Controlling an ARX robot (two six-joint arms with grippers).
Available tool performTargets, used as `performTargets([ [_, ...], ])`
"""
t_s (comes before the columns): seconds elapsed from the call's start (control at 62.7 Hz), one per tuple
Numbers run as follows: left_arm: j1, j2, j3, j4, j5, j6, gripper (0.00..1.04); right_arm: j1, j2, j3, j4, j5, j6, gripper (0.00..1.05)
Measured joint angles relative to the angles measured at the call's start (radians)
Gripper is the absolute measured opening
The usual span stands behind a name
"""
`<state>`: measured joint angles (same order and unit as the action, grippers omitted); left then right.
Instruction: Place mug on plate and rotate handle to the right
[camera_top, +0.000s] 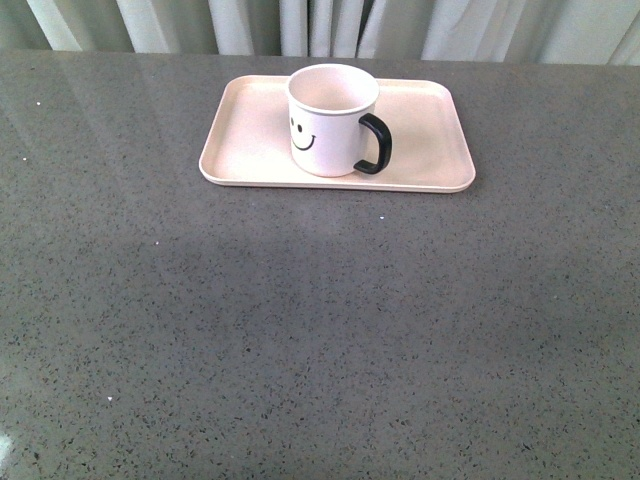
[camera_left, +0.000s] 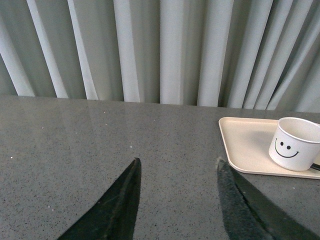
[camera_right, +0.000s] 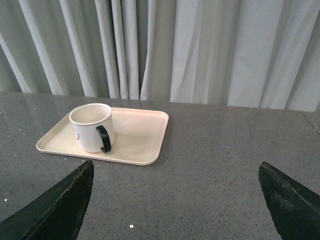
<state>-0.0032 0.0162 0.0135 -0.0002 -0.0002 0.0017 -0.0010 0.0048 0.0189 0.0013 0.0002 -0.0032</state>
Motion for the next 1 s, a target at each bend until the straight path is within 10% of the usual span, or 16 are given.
performTargets([
  [0.271,0.000,0.000,0.000,0.000,0.000,0.000,0.97,0.000,0.000,0.000,0.000,0.000,0.000,0.96],
  [0.463,0.000,0.000,0.000,0.000,0.001,0.000,0.96,-0.164,0.590,0.315,-0.322,-0.441,-0.262,0.96],
  [1.005,0.000,0.000,0.000,0.000,0.000,0.000,0.96,0.064,1.780,1.194,-0.197,-0.245,-0.174,0.96],
])
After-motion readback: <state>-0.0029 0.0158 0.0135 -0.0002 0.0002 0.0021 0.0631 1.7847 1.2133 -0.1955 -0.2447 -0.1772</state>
